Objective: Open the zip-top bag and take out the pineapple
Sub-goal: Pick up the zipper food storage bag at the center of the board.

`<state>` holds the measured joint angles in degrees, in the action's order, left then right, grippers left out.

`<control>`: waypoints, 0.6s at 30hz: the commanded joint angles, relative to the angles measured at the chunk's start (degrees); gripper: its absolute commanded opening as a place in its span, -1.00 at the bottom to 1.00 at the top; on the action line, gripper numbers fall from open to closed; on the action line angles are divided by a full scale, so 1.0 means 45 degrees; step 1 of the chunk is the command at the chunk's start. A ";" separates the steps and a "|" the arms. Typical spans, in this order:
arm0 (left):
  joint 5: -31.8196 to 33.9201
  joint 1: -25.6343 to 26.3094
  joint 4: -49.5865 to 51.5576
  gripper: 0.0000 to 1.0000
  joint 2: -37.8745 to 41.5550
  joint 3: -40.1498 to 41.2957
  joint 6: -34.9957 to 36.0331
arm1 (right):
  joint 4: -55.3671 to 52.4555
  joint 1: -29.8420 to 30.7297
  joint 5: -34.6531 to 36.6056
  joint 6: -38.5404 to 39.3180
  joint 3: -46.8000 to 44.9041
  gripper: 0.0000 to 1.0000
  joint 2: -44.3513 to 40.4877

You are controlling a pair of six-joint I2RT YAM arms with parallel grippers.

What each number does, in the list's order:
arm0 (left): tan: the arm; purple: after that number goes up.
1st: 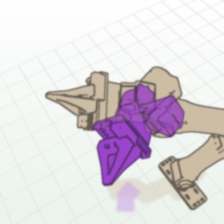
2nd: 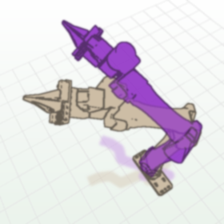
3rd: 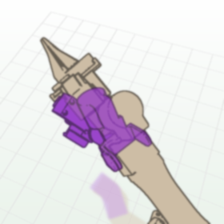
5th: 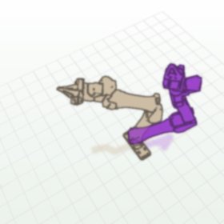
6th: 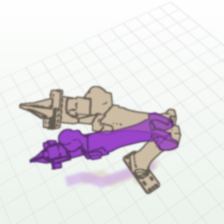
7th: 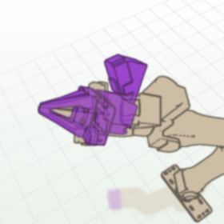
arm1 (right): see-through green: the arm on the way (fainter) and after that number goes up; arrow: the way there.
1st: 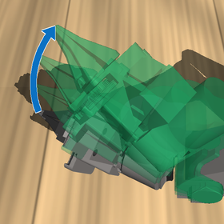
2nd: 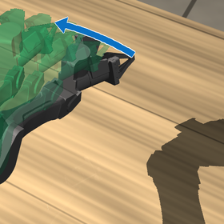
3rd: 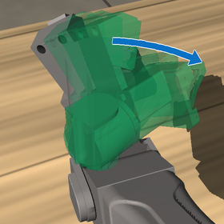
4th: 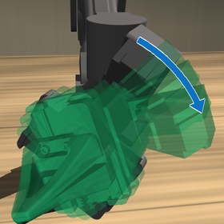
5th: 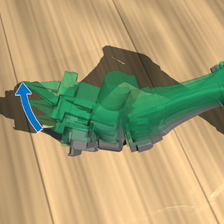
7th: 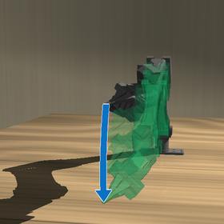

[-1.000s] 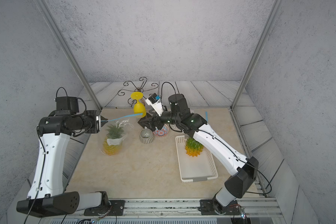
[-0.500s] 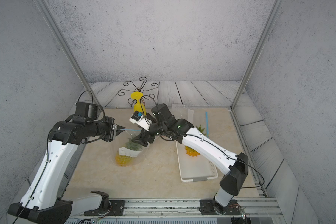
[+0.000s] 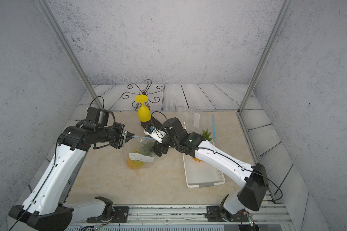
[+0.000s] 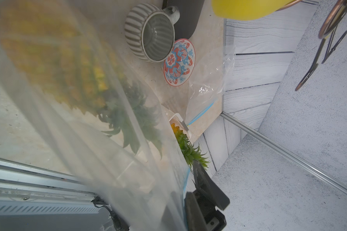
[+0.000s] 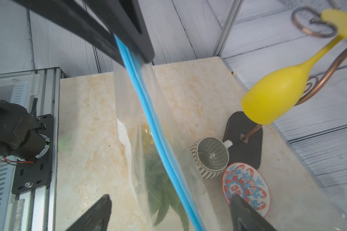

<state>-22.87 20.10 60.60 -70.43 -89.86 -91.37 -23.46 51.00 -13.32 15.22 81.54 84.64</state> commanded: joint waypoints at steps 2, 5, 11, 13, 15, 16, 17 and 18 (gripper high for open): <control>-0.0062 0.0104 -0.1101 -1.00 0.0164 -0.0447 0.0114 | 0.0132 -0.0271 -0.0136 0.0933 0.0477 0.83 0.0269; -0.0054 0.0104 -0.1050 -1.00 0.0071 -0.0477 0.0161 | -0.0727 -0.0474 -0.1016 0.0893 0.1623 0.71 0.1362; 0.0068 0.0104 -0.1026 -1.00 0.0127 -0.0431 0.0246 | -0.1680 -0.0465 -0.1476 0.0394 0.2610 -0.12 0.2442; 0.0136 0.0104 -0.1090 -1.00 0.0214 -0.0339 0.0243 | -0.1835 -0.0473 -0.1414 0.0367 0.2642 -0.63 0.2377; 0.0252 0.0085 -0.1082 -1.00 0.0275 -0.0334 0.0251 | -0.2274 -0.0474 -0.1199 0.0314 0.2809 -1.00 0.2327; 0.0303 0.0085 -0.1022 -1.00 0.0281 -0.0341 0.0242 | -0.2487 -0.0470 -0.1025 0.0291 0.2893 -1.00 0.2212; 0.0346 0.0075 -0.0973 -1.00 0.0298 -0.0335 0.0237 | -0.2505 -0.0470 -0.0840 0.0250 0.2853 -1.00 0.1983; 0.0419 0.0056 -0.0945 -0.96 0.0314 -0.0340 0.0255 | -0.2408 -0.0471 -0.0707 0.0201 0.2714 -1.00 0.1642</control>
<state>-22.04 20.12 59.99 -70.61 -89.84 -91.33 -31.75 49.01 -18.20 16.97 92.92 94.70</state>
